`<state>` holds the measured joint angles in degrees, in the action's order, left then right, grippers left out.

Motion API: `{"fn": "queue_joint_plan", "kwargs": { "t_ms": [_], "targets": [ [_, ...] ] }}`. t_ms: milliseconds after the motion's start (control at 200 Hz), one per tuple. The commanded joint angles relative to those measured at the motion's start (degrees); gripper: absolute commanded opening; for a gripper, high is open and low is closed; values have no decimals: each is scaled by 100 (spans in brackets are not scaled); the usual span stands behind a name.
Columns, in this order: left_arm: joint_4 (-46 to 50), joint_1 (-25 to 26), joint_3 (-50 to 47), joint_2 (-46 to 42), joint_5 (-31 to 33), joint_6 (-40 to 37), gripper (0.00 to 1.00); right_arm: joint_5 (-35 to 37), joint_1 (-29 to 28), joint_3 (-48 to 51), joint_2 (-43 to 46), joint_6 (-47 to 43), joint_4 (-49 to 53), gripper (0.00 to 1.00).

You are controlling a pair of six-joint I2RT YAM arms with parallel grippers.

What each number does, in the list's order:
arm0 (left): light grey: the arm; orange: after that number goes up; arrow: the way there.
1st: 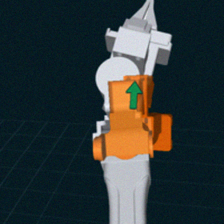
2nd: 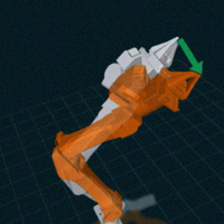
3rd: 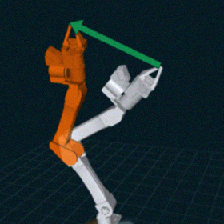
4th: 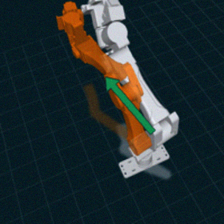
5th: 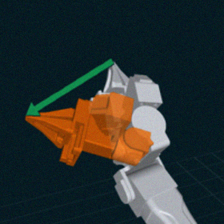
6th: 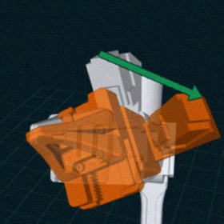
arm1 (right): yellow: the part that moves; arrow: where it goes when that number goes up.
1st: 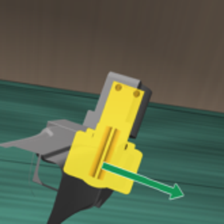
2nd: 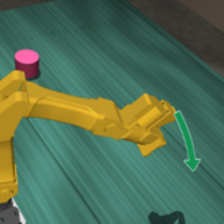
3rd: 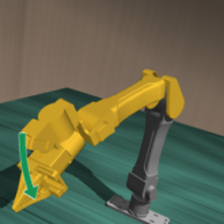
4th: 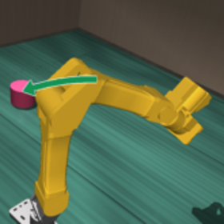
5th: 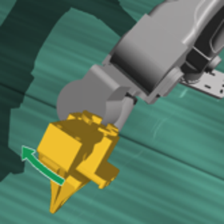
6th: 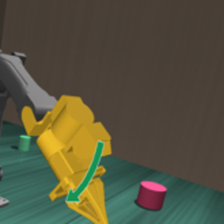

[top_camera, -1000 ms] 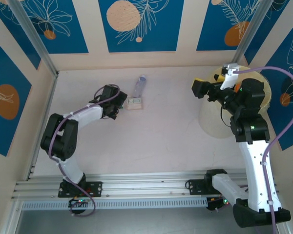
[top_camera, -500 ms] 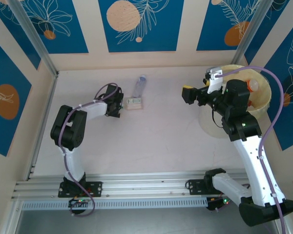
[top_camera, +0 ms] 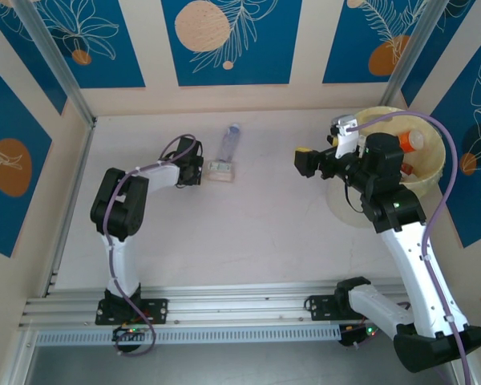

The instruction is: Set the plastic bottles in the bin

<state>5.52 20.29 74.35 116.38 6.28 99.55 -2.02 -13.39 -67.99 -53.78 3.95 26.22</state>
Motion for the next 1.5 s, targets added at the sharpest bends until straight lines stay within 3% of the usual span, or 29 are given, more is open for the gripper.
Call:
{"fn": "queue_joint_plan", "kwargs": {
  "t_ms": [0,245,405,560,710,930,1010,1105,1245,1370,1495],
  "targets": [
    [32,-83,-174,-18,-32,8,39,-250,-43,172,168,-174,-260,99],
    [-258,-113,-974,-691,108,-514,0,-646,-58,489,188,-204,-753,99],
    [222,-124,-1034,-1311,180,-1731,0,-841,-101,799,215,11,-1404,99],
    [-404,-125,-1581,-2156,-1,-3263,0,-920,-267,1115,101,124,-1907,99],
    [-1554,-129,-2023,-2824,-1006,-4757,0,-817,-497,1111,-202,221,-1770,99],
    [-1501,71,-997,-2854,-3564,-6402,0,-703,-1099,846,-883,100,-1666,99],
    [-1431,263,-576,-2766,-4278,-6663,0,-767,-1317,725,-1251,217,-1772,99],
    [-1746,410,-361,-2735,-4656,-6740,0,-1488,-1485,326,-1838,48,-1413,99],
    [-2292,423,-104,-2559,-5301,-6390,0,-1074,-1790,-284,-2509,-204,-762,99],
    [-2220,467,85,-2423,-5306,-6352,0,-1795,-1856,-468,-2813,26,-896,99],
    [-2596,493,82,-2355,-5357,-6054,0,-1344,-1898,-240,-2933,615,-1712,99]
  ]
}}
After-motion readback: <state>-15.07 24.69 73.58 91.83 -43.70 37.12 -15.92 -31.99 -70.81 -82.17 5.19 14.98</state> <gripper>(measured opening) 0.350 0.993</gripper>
